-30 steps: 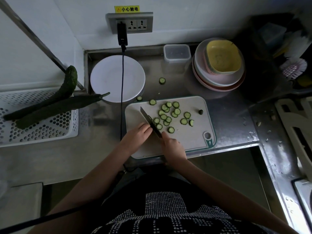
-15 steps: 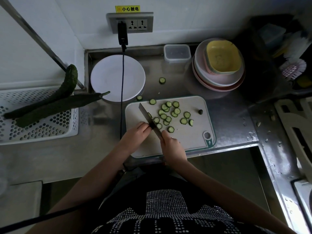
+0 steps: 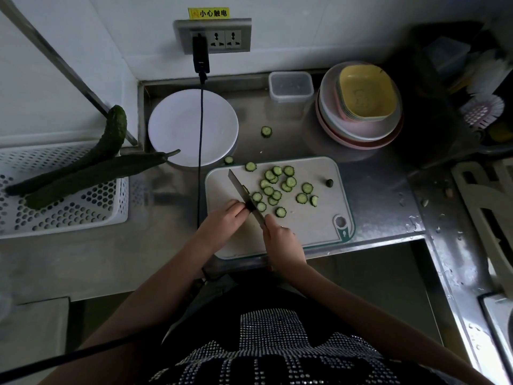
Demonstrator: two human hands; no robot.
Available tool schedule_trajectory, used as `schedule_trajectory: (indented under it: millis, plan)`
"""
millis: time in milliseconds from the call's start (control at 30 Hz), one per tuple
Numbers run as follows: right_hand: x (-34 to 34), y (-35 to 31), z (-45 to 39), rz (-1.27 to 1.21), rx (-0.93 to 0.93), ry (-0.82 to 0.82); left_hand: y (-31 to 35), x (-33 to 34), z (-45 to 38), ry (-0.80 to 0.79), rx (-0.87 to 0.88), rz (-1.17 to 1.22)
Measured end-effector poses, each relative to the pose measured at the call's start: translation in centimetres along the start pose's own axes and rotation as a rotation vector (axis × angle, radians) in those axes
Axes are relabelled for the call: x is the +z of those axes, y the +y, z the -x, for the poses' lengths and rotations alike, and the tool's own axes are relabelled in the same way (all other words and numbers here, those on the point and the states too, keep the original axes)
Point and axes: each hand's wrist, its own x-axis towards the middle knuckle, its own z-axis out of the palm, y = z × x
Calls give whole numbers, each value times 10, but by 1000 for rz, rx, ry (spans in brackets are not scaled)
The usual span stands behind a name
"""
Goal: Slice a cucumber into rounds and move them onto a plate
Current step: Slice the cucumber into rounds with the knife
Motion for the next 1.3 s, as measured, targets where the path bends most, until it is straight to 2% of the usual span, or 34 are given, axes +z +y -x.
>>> schedule_trajectory:
  millis: [233,367,533,767,1300]
  plan:
    - [6,5,-4,57,23,-87,3,-5,0,43,22,5]
    - [3,5,-4,71,31,-74,7,-10,0,61,23,-30]
    - [-5,6,7,27,24,41,5,-8,2,48,37,-65]
    - [-2,1,10,73,-33,12,11,-10,3,47,-35,-31]
    - [2,-1,9,75,-26,0,10,-10,2,62,-20,-20]
